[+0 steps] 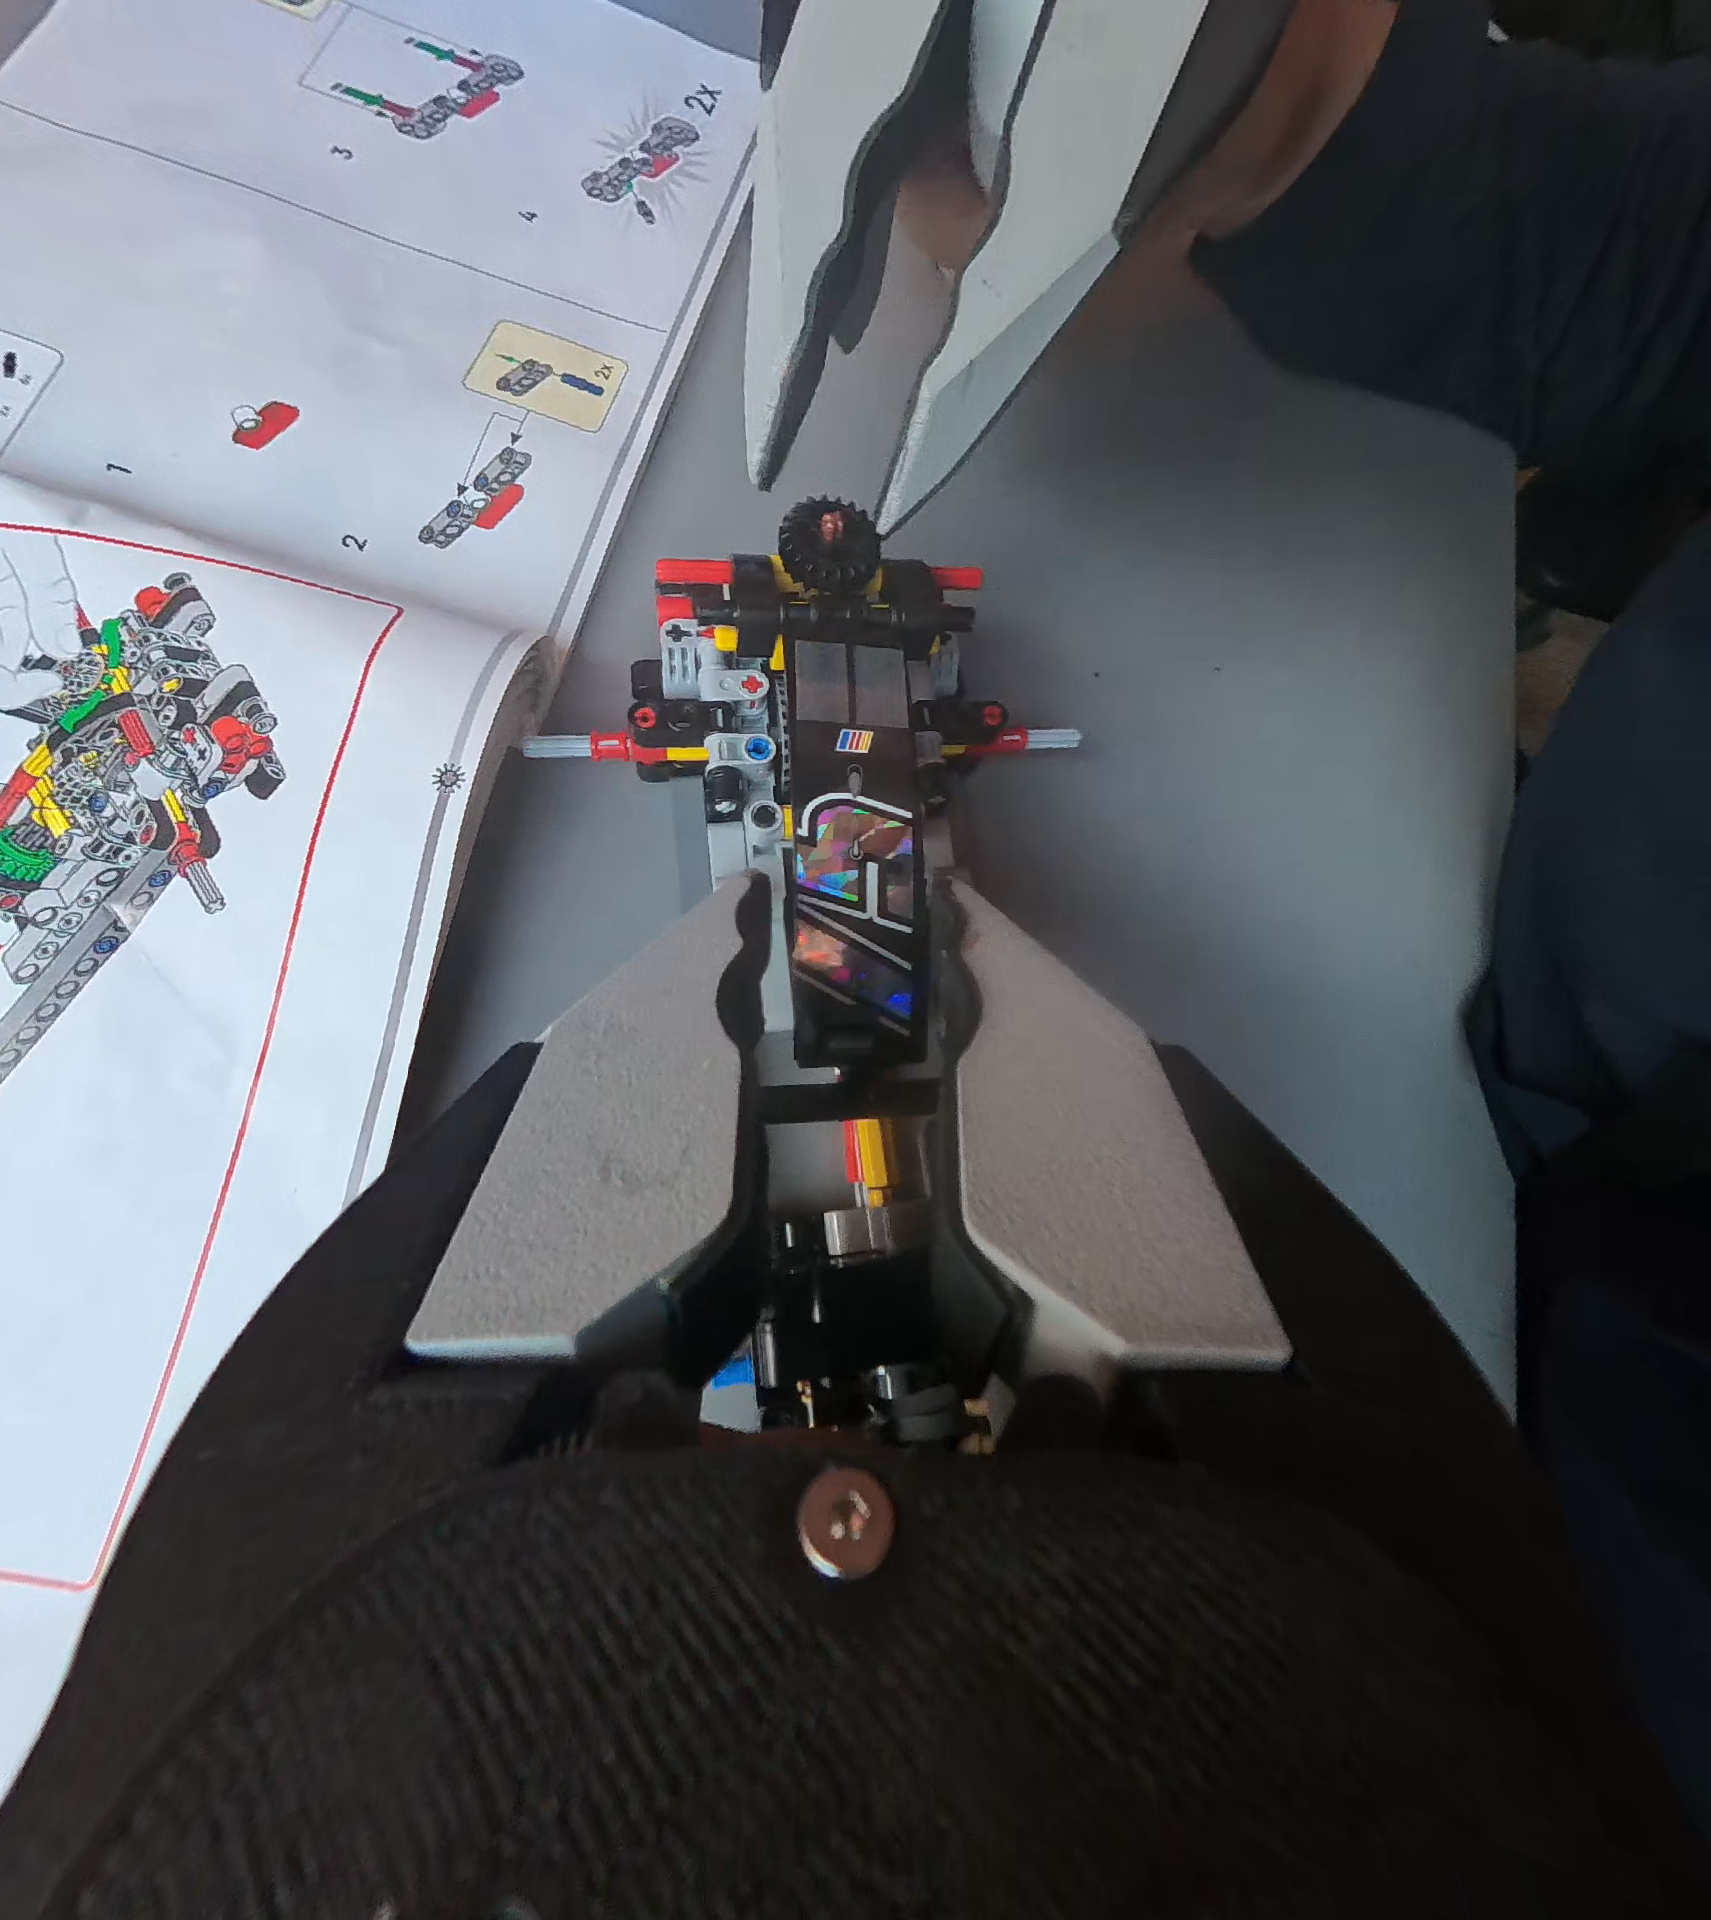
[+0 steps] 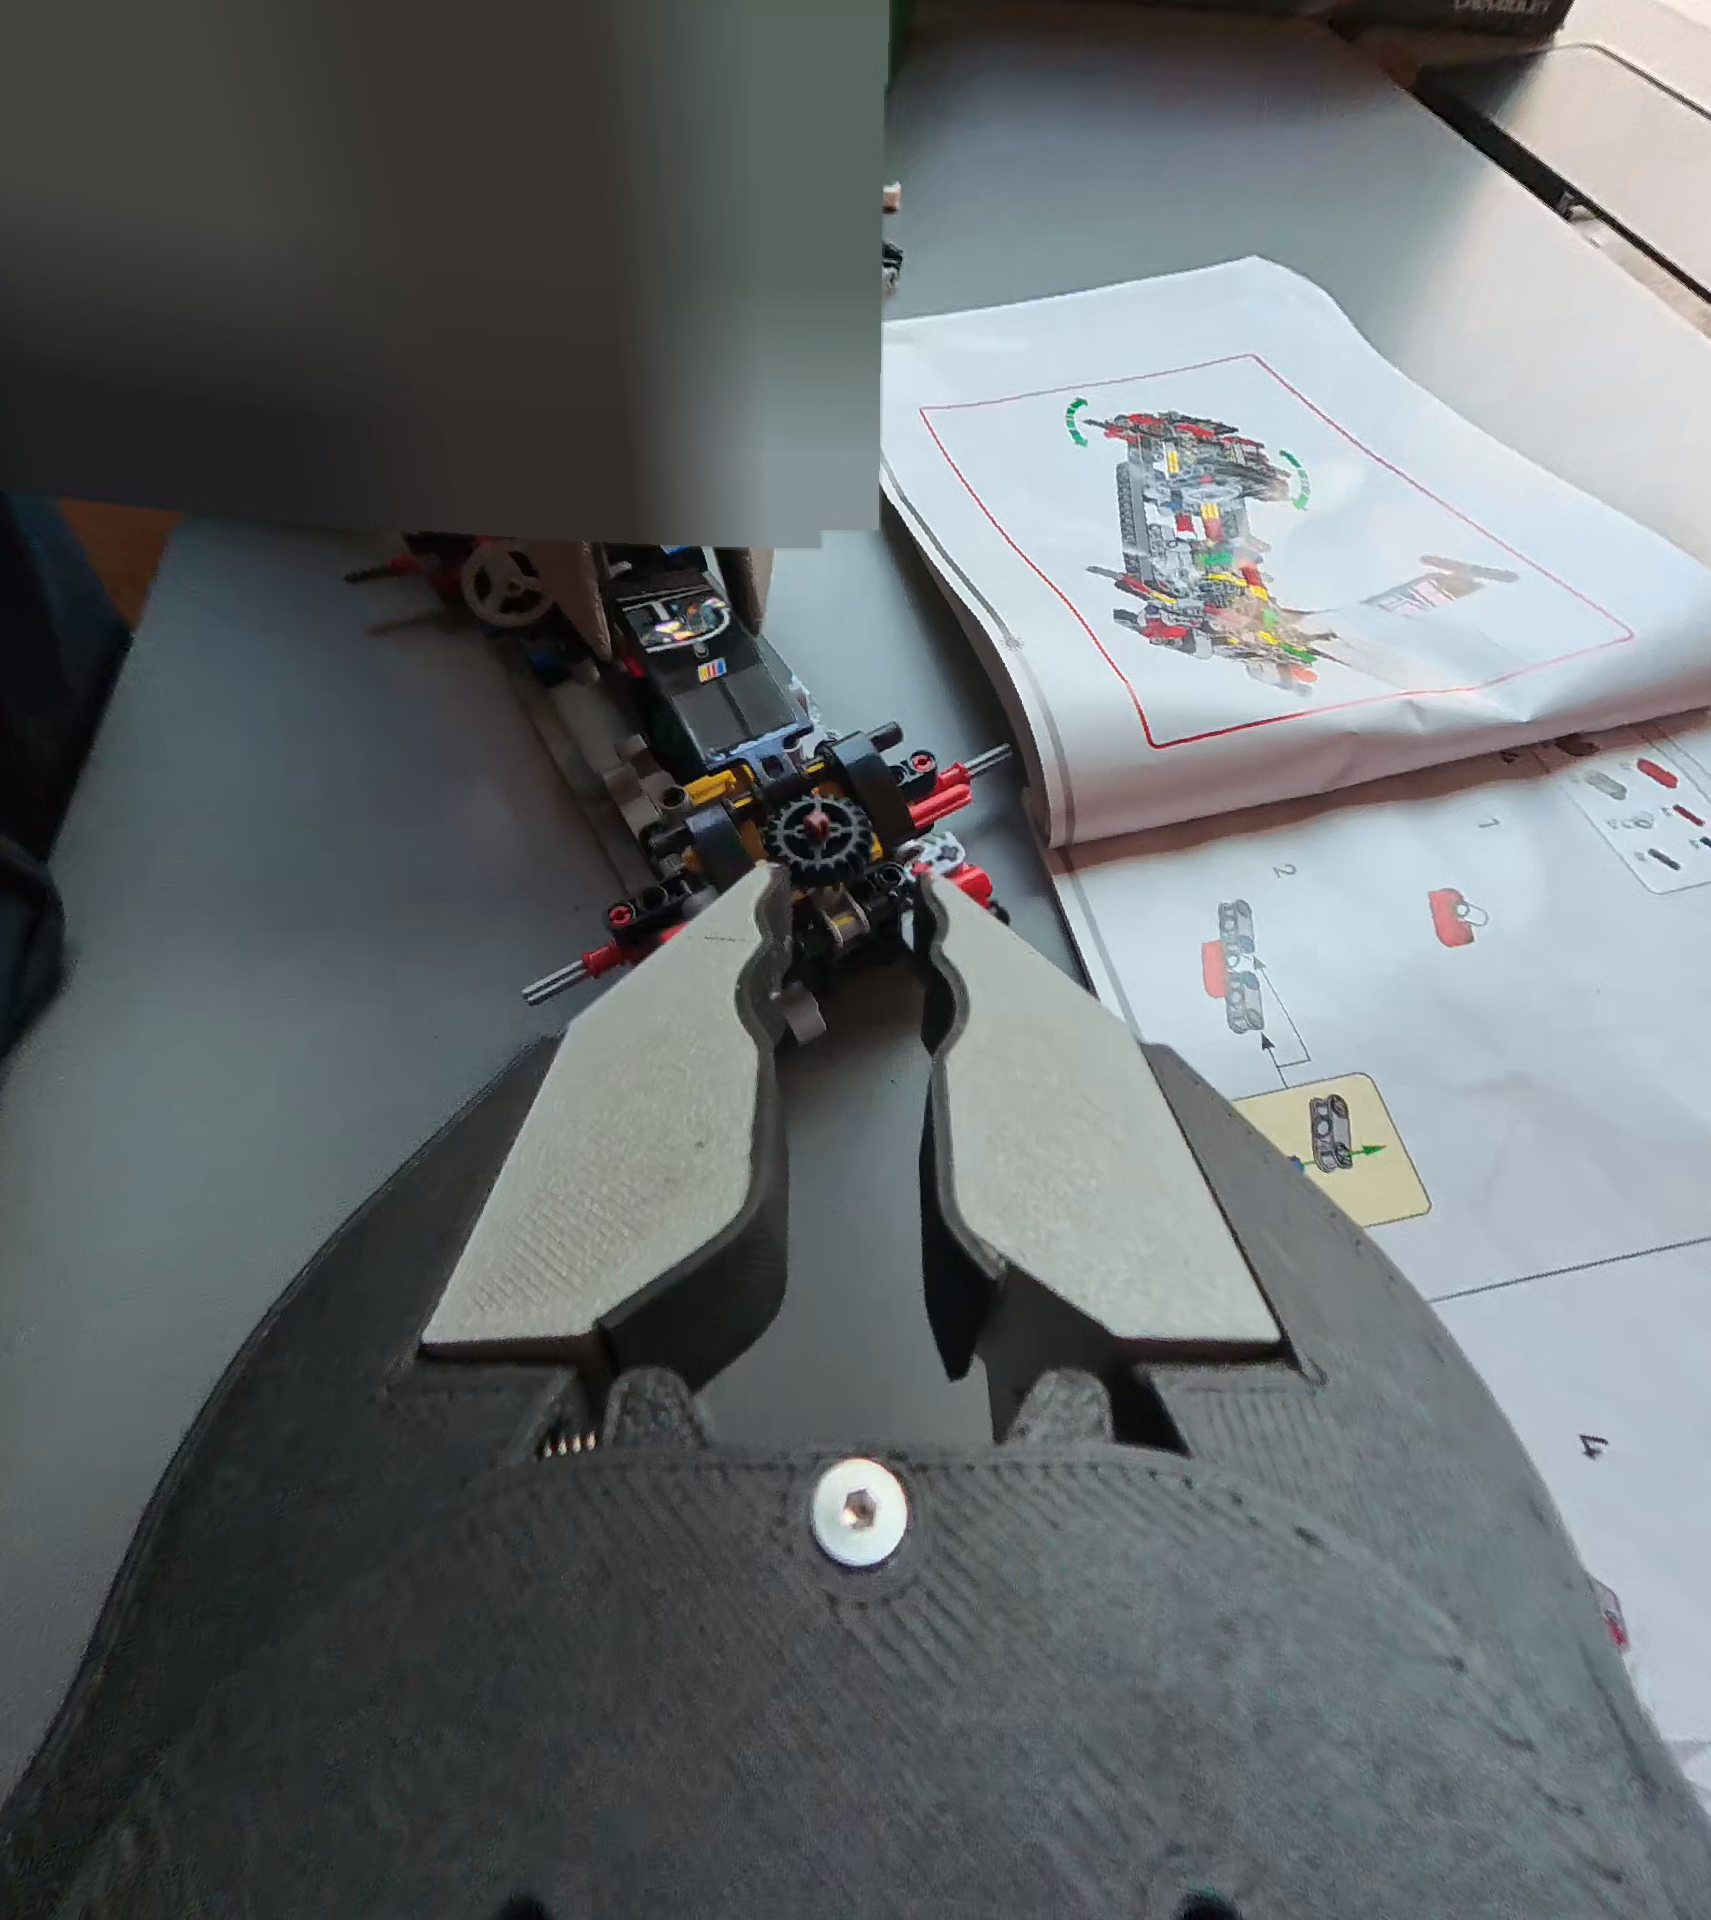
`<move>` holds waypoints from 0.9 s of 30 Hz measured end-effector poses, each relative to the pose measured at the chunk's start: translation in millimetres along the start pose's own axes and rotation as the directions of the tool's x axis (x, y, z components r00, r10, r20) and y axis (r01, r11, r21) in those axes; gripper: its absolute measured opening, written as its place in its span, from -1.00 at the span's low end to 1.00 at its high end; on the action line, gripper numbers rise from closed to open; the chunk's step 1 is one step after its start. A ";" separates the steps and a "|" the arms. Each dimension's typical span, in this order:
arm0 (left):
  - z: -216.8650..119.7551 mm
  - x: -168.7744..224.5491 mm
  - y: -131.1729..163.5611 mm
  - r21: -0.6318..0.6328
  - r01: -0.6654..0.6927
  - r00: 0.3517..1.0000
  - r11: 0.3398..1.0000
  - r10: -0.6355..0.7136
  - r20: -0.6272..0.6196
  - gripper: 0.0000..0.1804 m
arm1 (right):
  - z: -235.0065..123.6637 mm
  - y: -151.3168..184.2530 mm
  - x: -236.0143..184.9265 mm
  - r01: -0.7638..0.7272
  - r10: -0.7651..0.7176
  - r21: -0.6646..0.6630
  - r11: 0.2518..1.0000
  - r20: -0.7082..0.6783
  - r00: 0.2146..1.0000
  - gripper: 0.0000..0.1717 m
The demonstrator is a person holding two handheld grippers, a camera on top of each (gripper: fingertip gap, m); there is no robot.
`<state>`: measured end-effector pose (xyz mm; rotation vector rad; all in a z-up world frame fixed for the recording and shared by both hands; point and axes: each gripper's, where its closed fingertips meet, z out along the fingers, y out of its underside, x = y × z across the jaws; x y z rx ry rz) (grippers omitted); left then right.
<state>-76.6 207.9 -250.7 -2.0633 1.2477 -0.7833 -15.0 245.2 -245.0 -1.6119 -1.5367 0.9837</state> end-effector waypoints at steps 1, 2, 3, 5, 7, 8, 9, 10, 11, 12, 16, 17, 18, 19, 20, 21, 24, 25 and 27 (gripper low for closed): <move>-0.3 0.2 -0.1 0.001 0.000 1.000 1.000 0.000 0.000 -0.71 | -1.0 1.2 2.0 0.002 -0.002 -0.008 1.000 -0.012 1.000 -0.78; -0.5 0.3 0.0 0.000 -0.001 1.000 1.000 0.001 0.002 -0.72 | -3.3 2.1 5.9 0.002 -0.002 -0.012 1.000 -0.033 0.999 -0.84; -0.5 0.7 0.1 -0.001 -0.005 1.000 1.000 0.005 0.003 -0.73 | -6.1 2.1 10.7 0.000 0.000 -0.010 1.000 -0.060 0.998 -0.86; -0.5 1.3 0.1 -0.004 -0.012 1.000 1.000 0.012 0.009 -0.74 | -9.7 -1.1 13.8 -0.013 0.014 0.014 1.000 -0.070 0.997 -0.84; -0.3 1.6 0.3 -0.007 -0.013 1.000 1.000 0.013 0.012 -0.71 | -8.5 -7.2 3.5 -0.012 0.012 0.044 0.999 -0.011 1.000 -0.79; -0.1 1.8 0.3 -0.007 -0.012 1.000 1.000 0.012 0.011 -0.71 | -6.5 -9.6 -1.7 -0.002 0.001 0.052 0.999 0.009 1.000 -0.79; -0.1 2.2 0.3 -0.007 -0.012 1.000 1.000 0.012 0.009 -0.71 | -3.6 -9.9 -4.3 0.011 -0.011 0.045 0.999 0.012 1.000 -0.78; -0.1 2.8 0.5 -0.008 -0.011 1.000 1.000 0.011 0.006 -0.71 | -0.3 -8.2 -4.9 0.023 -0.023 0.026 0.999 0.005 1.000 -0.78; -0.1 3.2 0.6 -0.009 -0.011 1.000 1.000 0.011 0.004 -0.71 | 3.1 -5.0 -4.3 0.033 -0.033 0.003 0.999 -0.006 0.999 -0.79; -0.1 3.6 0.6 -0.008 -0.013 1.000 1.000 0.013 0.003 -0.72 | 5.2 -3.1 -3.6 0.035 -0.036 -0.008 0.999 -0.013 0.999 -0.77; 0.1 3.1 0.1 0.000 0.006 1.000 1.000 -0.006 -0.009 -0.72 | -0.2 -0.4 3.7 -0.008 0.008 -0.003 1.000 -0.020 1.000 -0.79; 0.1 3.0 0.0 0.000 0.006 1.000 1.000 -0.006 -0.010 -0.72 | -2.3 0.7 7.8 -0.010 0.010 -0.002 1.000 -0.041 0.999 -0.84; -0.2 2.8 0.0 0.000 0.003 1.000 1.000 -0.003 -0.007 -0.73 | -4.4 2.4 12.2 -0.007 0.006 -0.007 1.000 -0.067 0.998 -0.85; -0.4 2.5 -0.1 0.000 -0.001 1.000 1.000 0.001 -0.001 -0.74 | -6.1 3.7 15.3 -0.002 0.001 -0.014 1.000 -0.087 0.996 -0.86; -0.5 2.5 -0.1 -0.002 -0.006 1.000 1.000 0.006 0.004 -0.74 | -7.3 3.1 15.8 0.001 -0.002 -0.011 1.000 -0.093 0.996 -0.85; -0.5 2.6 -0.1 -0.004 -0.011 1.000 1.000 0.011 0.007 -0.74 | -8.1 0.6 13.6 0.003 -0.003 0.000 1.000 -0.085 0.996 -0.83; -0.2 3.0 -0.2 -0.005 -0.017 1.000 1.000 0.017 0.012 -0.74 | -8.8 -10.8 2.5 0.018 -0.016 0.050 0.999 -0.045 0.999 -0.80; 0.1 3.2 -0.4 -0.004 -0.017 1.000 1.000 0.017 0.012 -0.74 | -7.6 -12.0 1.2 0.020 -0.018 0.053 0.998 -0.045 0.999 -0.80; 1.1 4.3 -0.4 -0.004 -0.015 1.000 1.000 0.016 0.009 -0.73 | -3.1 -8.9 2.3 0.026 -0.025 0.028 0.999 -0.060 0.998 -0.80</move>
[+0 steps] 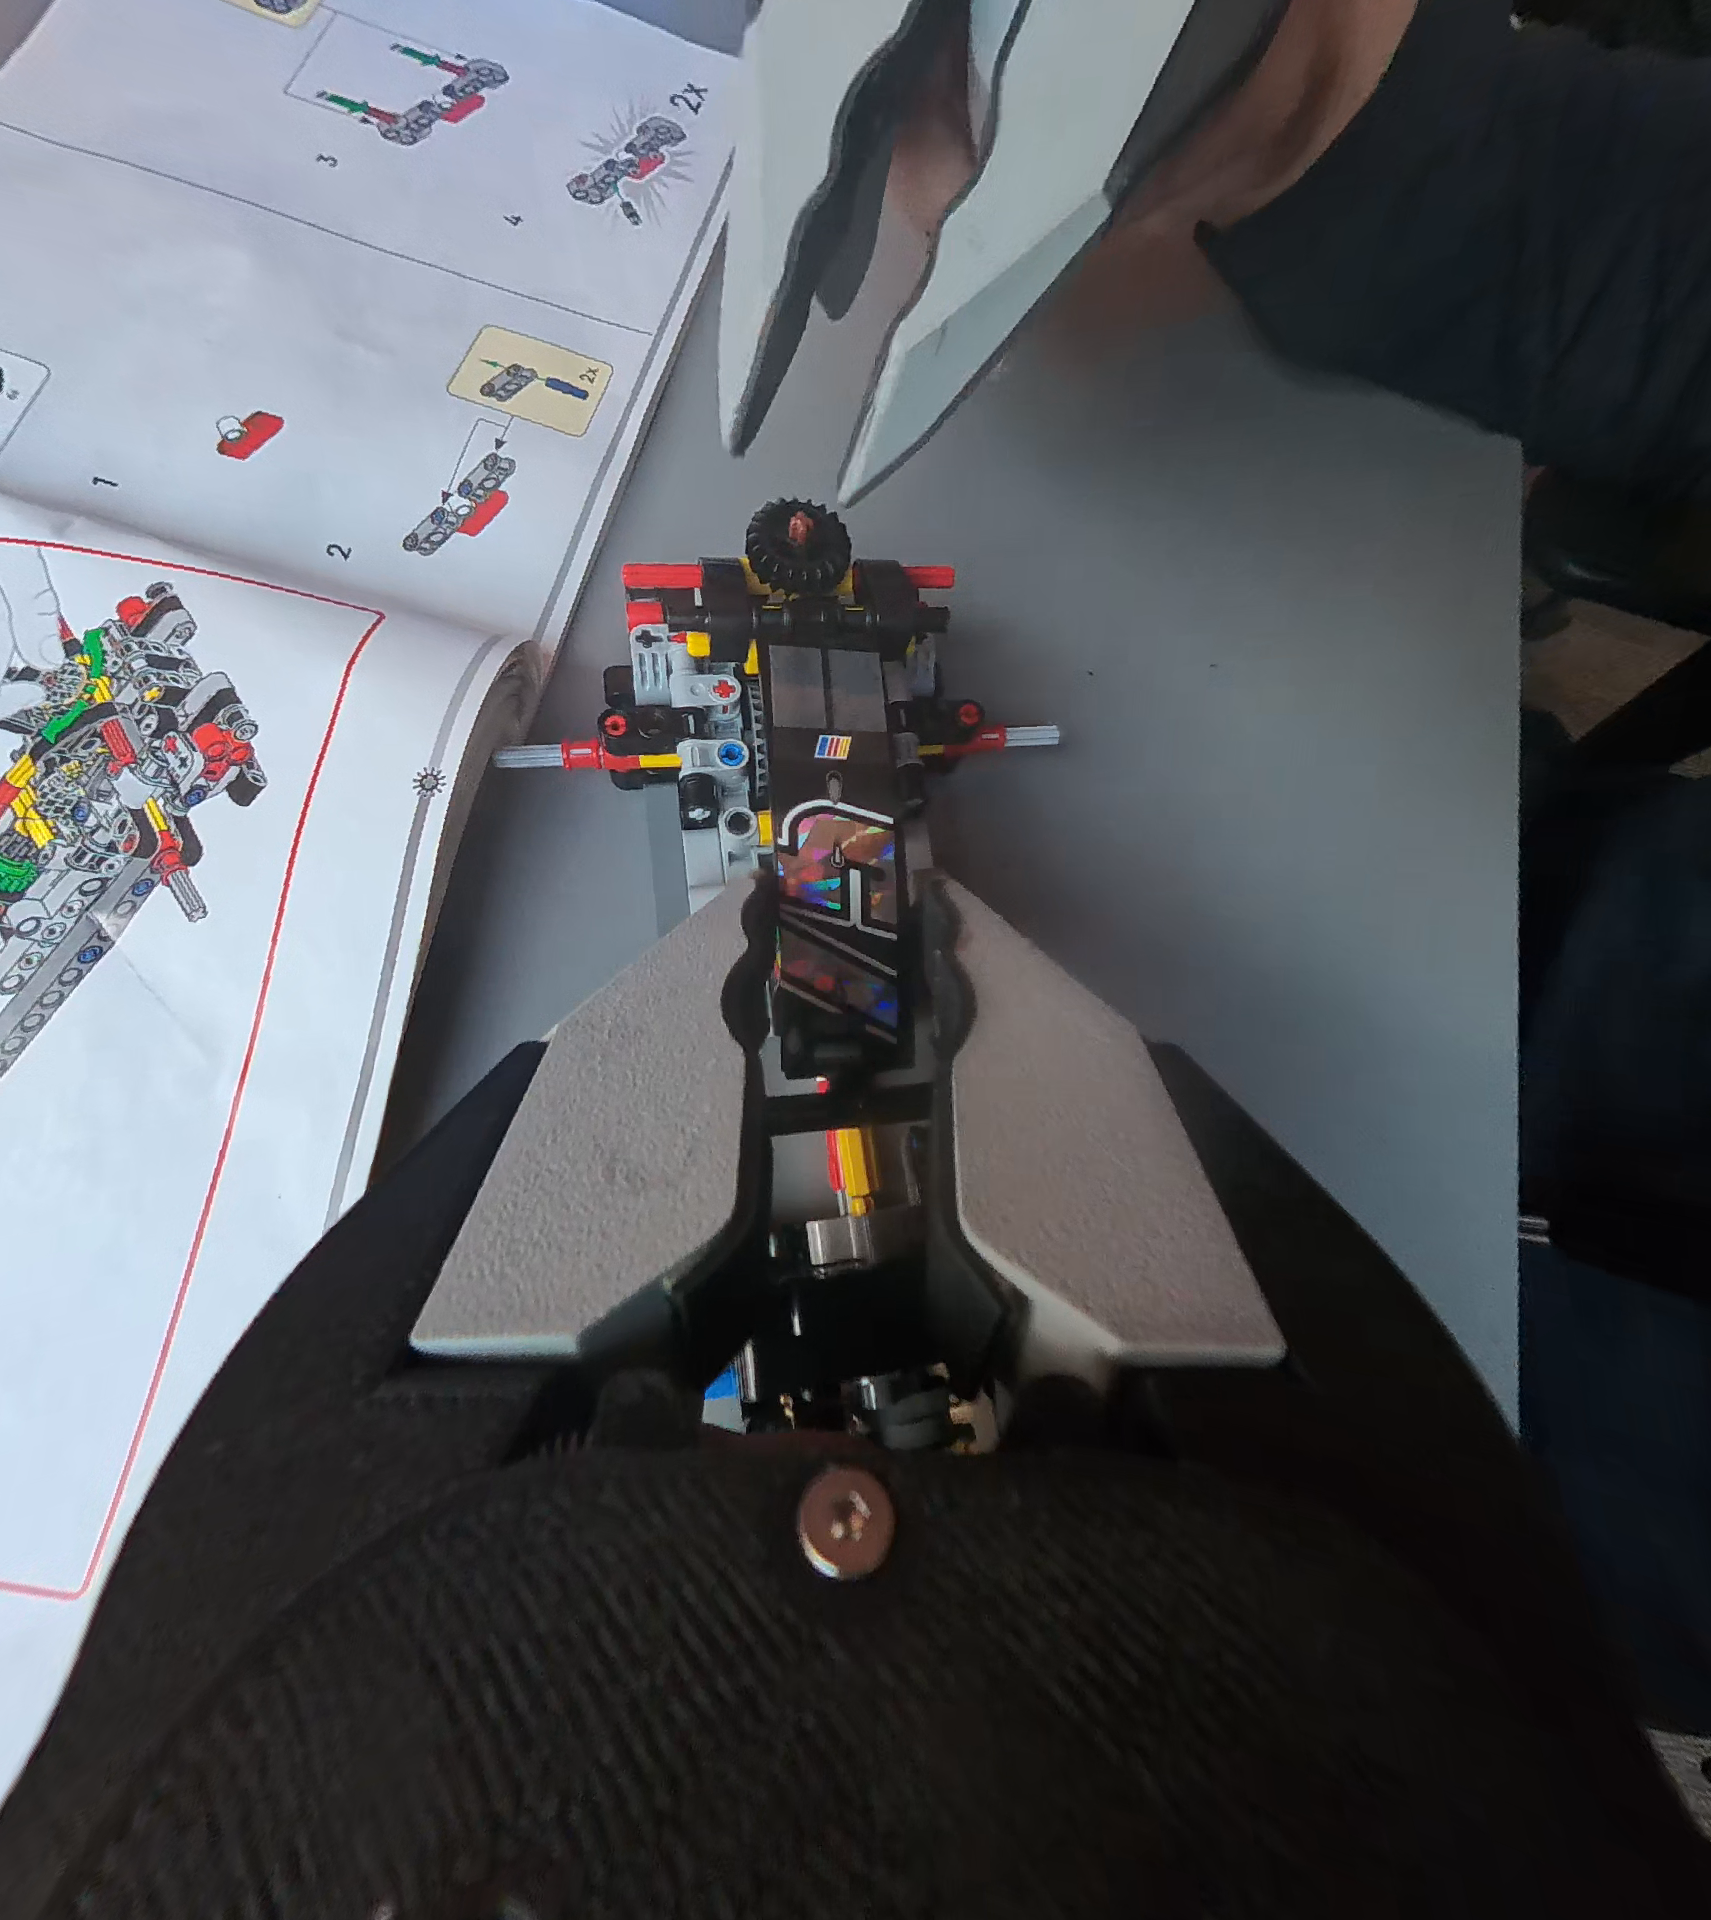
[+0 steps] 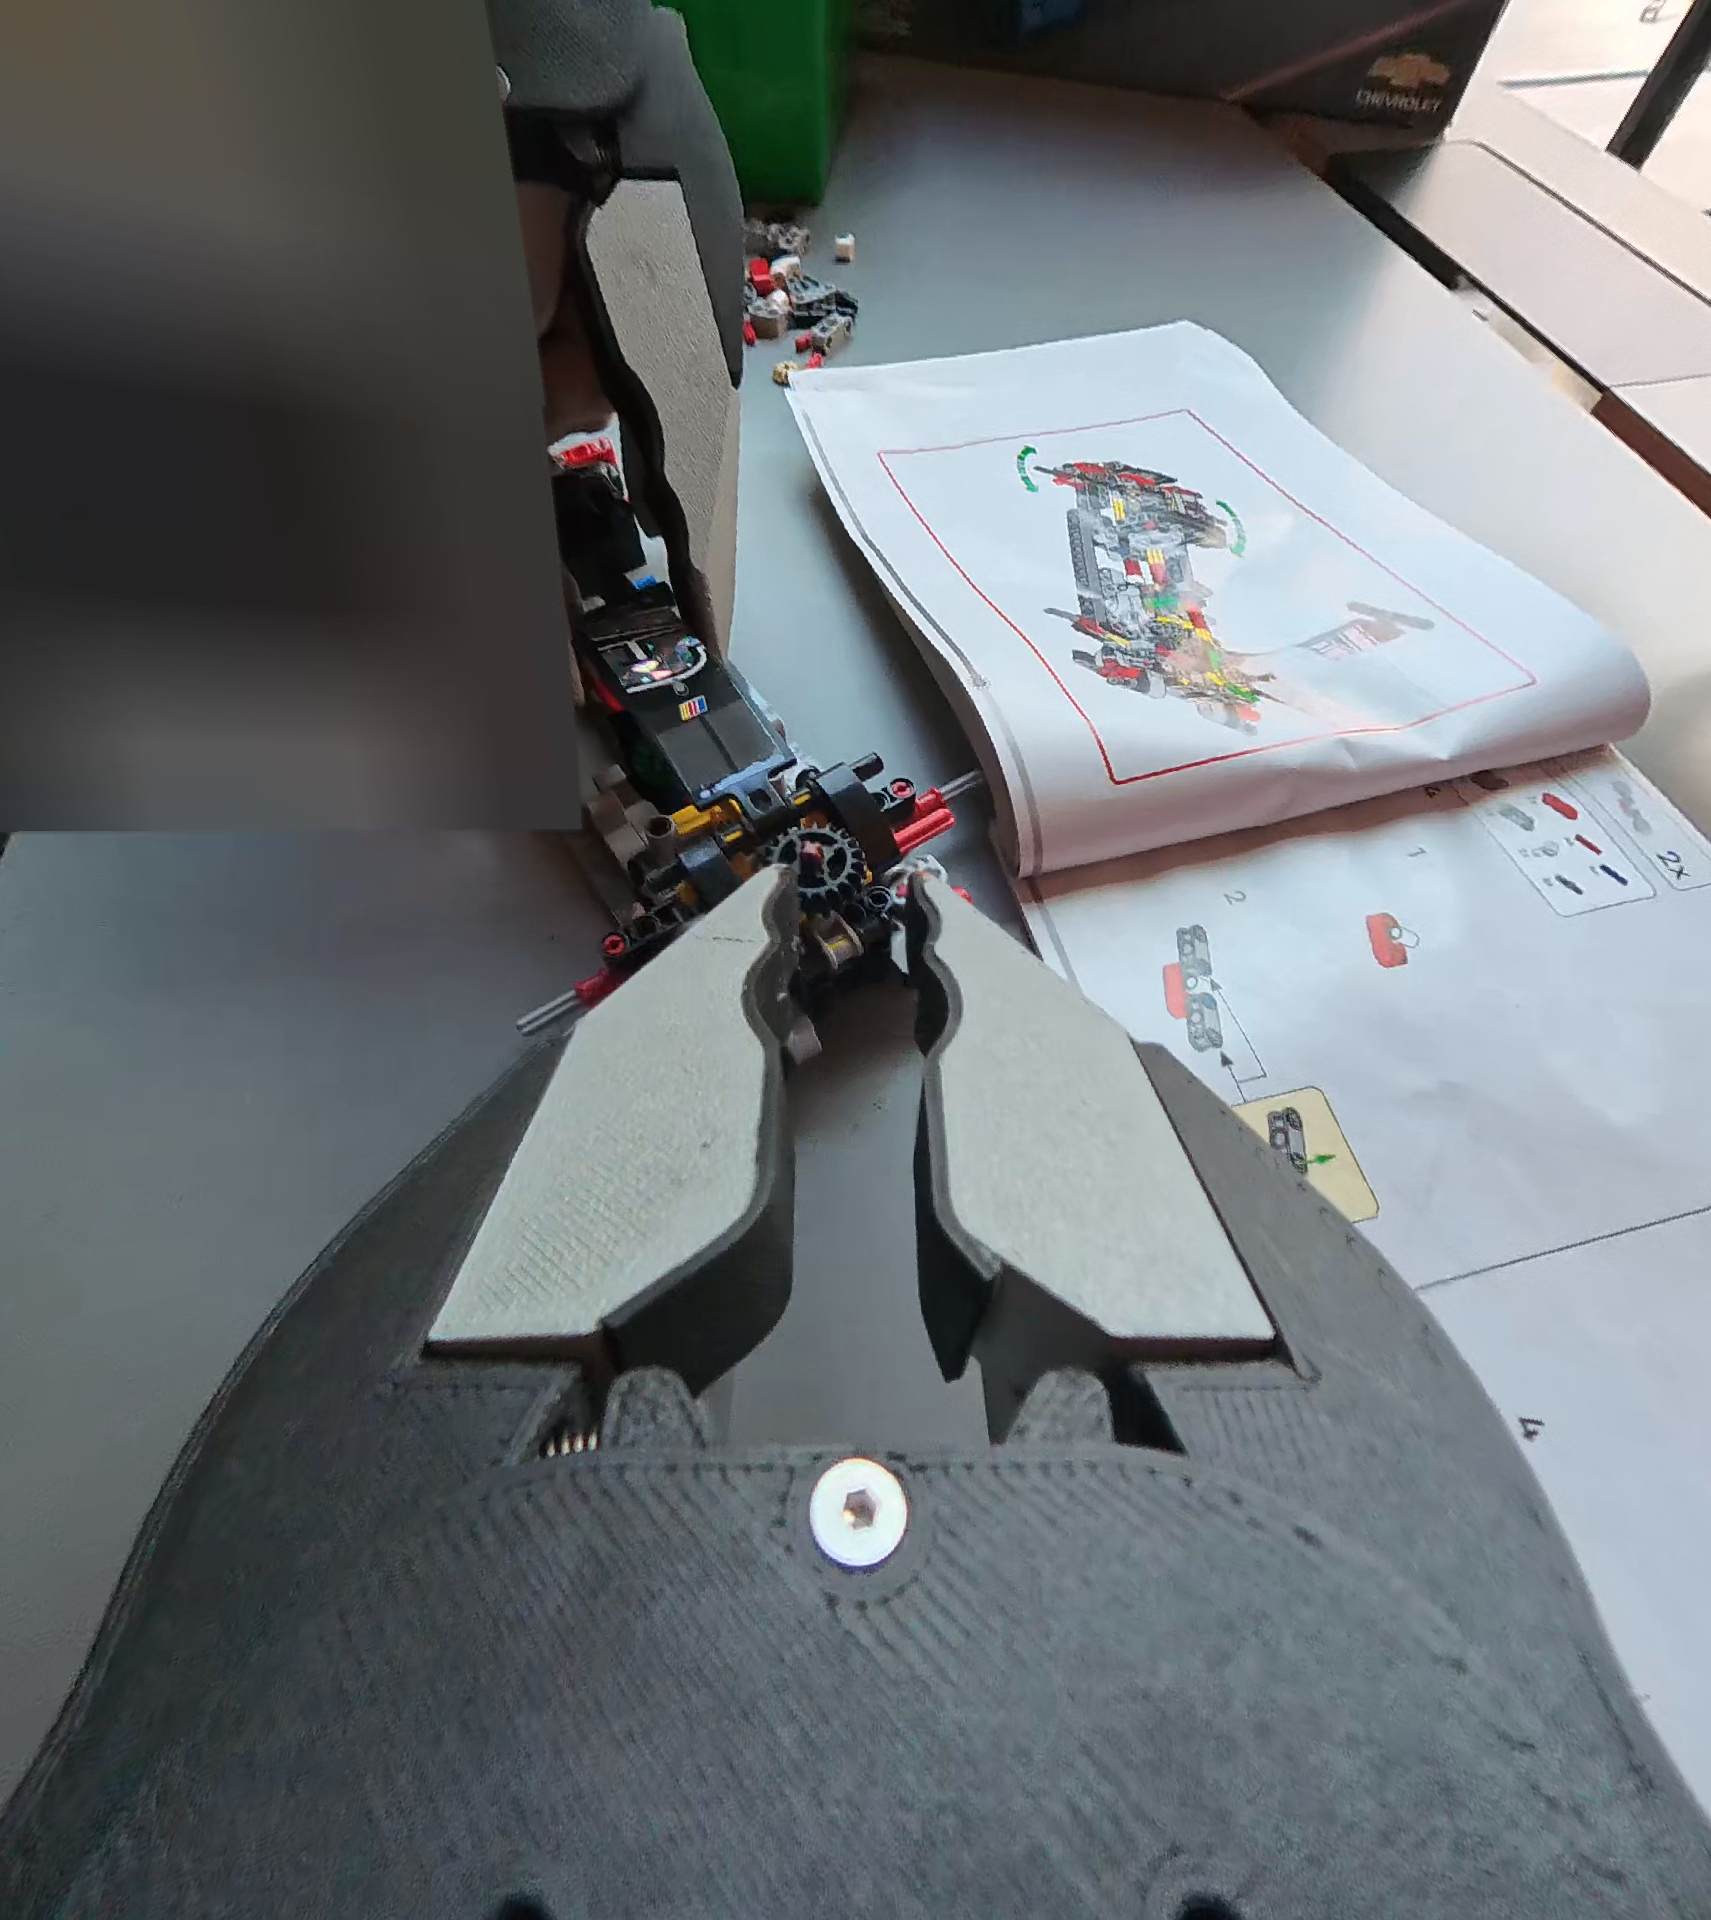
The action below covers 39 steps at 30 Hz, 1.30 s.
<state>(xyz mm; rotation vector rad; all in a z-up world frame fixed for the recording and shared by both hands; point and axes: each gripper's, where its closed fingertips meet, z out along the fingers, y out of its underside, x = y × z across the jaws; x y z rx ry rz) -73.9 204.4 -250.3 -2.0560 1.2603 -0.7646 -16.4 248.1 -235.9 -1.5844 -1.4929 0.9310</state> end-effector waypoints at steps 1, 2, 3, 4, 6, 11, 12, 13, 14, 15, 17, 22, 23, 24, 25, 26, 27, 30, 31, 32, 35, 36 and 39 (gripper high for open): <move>0.2 0.3 -0.2 0.000 0.000 1.000 1.000 0.000 -0.001 -0.72 | 1.7 2.4 1.0 0.007 -0.007 -0.015 1.000 -0.011 1.000 -0.80; 0.2 0.2 -0.4 0.001 0.001 1.000 1.000 -0.001 0.000 -0.72 | 2.1 3.0 1.8 0.011 -0.011 -0.019 1.000 -0.018 1.000 -0.81; 0.2 0.5 -0.2 0.000 0.000 1.000 1.000 0.000 0.000 -0.72 | 1.3 3.3 3.2 0.011 -0.012 -0.020 1.000 -0.027 1.000 -0.82; 0.1 0.6 0.0 -0.003 -0.003 1.000 1.000 0.003 0.003 -0.72 | -0.1 4.8 5.6 0.012 -0.013 -0.027 1.000 -0.039 0.999 -0.84; 0.1 0.9 0.2 -0.008 -0.013 1.000 1.000 0.014 0.011 -0.72 | -2.6 9.8 12.3 0.011 -0.014 -0.045 0.999 -0.070 0.997 -0.85; 0.2 1.2 0.4 -0.009 -0.013 1.000 1.000 0.013 0.010 -0.72 | -2.4 -2.2 -5.8 -0.007 0.006 0.023 1.000 0.041 0.999 -0.74; 0.3 1.3 0.5 -0.008 -0.011 1.000 1.000 0.011 0.008 -0.72 | -0.4 -1.6 -6.3 0.004 -0.004 0.012 1.000 0.033 0.999 -0.74; 0.3 1.4 0.5 -0.008 -0.011 1.000 1.000 0.011 0.007 -0.72 | 2.1 2.1 -3.1 0.016 -0.016 -0.016 1.000 0.004 1.000 -0.77; 0.3 1.2 0.3 -0.007 -0.011 1.000 1.000 0.011 0.009 -0.72 | 3.8 6.0 0.1 0.022 -0.023 -0.039 0.999 -0.018 1.000 -0.74; 0.2 1.4 0.2 -0.006 -0.011 1.000 1.000 0.011 0.007 -0.72 | 4.0 8.8 2.3 0.015 -0.016 -0.052 0.999 -0.026 1.000 -0.75; 0.5 2.2 0.3 -0.007 -0.011 1.000 1.000 0.011 0.004 -0.72 | 1.0 12.1 8.4 -0.015 0.013 -0.058 0.998 -0.038 0.999 -0.78; 0.6 2.4 0.2 -0.008 -0.015 1.000 1.000 0.015 0.007 -0.72 | -5.6 2.6 5.6 -0.036 0.036 0.008 0.999 -0.005 0.999 -0.77; 0.6 2.4 0.2 -0.008 -0.015 1.000 1.000 0.015 0.007 -0.72 | -3.8 1.4 1.4 -0.026 0.026 0.010 1.000 0.010 1.000 -0.76; 0.6 2.4 0.2 -0.008 -0.015 1.000 1.000 0.015 0.007 -0.72 | -1.0 2.3 -1.8 -0.013 0.013 -0.001 1.000 0.018 1.000 -0.76; 0.6 2.4 0.3 -0.009 -0.015 1.000 1.000 0.015 0.007 -0.72 | 2.2 5.5 -2.3 0.000 0.001 -0.025 1.000 0.009 1.000 -0.76; 0.6 2.4 0.2 -0.009 -0.016 1.000 1.000 0.016 0.008 -0.72 | 4.8 10.2 0.5 0.010 -0.011 -0.057 0.998 -0.016 1.000 -0.77; 0.5 2.2 0.1 -0.009 -0.016 1.000 1.000 0.016 0.010 -0.72 | 5.8 15.5 5.9 0.014 -0.019 -0.088 0.996 -0.050 0.999 -0.83; 0.4 2.2 0.4 -0.010 -0.018 1.000 1.000 0.018 0.010 -0.72 | 1.4 21.9 18.6 -0.021 0.010 -0.106 0.994 -0.102 0.995 -0.85; 0.4 2.3 0.4 -0.011 -0.018 1.000 1.000 0.018 0.011 -0.72 | 0.1 19.3 17.4 -0.040 0.033 -0.083 0.996 -0.084 0.996 -0.80; 0.4 2.3 0.4 -0.011 -0.019 1.000 1.000 0.019 0.011 -0.72 | -0.3 15.2 12.6 -0.055 0.052 -0.056 0.997 -0.045 0.998 -0.74; 0.3 2.1 0.6 -0.012 -0.017 1.000 1.000 0.017 0.012 -0.72 | 3.7 11.3 -5.5 -0.055 0.057 -0.042 0.998 0.060 0.997 -0.71; 0.2 1.4 0.7 -0.012 -0.017 1.000 1.000 0.017 0.016 -0.71 | 4.4 11.3 -9.9 -0.045 0.048 -0.044 0.998 0.081 0.996 -0.77; -0.1 1.2 0.8 -0.012 -0.015 1.000 1.000 0.016 0.014 -0.71 | 0.5 13.6 -19.5 -0.030 0.038 -0.060 0.998 0.142 0.989 -0.81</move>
